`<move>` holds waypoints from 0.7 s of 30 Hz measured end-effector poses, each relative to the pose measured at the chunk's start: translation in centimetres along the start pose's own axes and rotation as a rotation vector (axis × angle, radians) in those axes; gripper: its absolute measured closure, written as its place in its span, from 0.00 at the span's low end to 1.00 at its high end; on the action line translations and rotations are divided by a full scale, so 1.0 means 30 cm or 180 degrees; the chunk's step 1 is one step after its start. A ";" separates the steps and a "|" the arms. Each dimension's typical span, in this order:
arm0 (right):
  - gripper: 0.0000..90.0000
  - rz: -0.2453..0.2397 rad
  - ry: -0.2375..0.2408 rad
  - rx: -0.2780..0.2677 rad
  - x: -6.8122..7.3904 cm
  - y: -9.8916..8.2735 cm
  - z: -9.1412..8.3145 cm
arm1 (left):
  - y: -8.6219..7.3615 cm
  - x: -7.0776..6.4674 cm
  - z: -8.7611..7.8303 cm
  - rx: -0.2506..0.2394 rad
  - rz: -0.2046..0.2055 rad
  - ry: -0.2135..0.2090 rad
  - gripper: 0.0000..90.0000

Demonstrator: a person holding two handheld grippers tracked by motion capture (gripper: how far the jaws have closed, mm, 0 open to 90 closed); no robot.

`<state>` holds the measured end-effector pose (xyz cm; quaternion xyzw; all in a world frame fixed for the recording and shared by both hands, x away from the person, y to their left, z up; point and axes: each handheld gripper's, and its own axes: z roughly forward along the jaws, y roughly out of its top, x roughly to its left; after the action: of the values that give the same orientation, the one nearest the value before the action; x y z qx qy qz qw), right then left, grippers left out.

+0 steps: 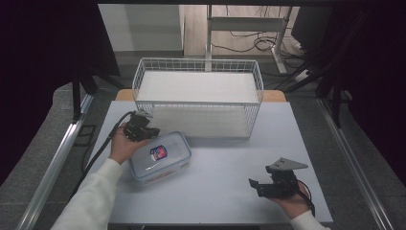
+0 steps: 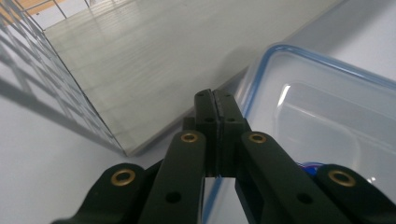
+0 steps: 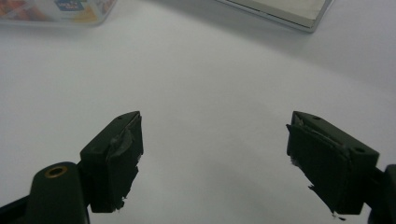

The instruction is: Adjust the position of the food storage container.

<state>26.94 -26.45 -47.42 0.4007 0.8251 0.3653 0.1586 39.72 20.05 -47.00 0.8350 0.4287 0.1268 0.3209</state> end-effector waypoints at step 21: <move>0.21 -0.0019 -0.0039 0.0016 -0.003 -0.004 0.004 | 0.018 0.006 0.066 0.0317 0.0131 -0.0036 1.00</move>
<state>27.00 -26.52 -47.60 0.4008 0.8263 0.3602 0.1637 41.13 19.12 -48.18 0.8592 0.4154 0.1071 0.2787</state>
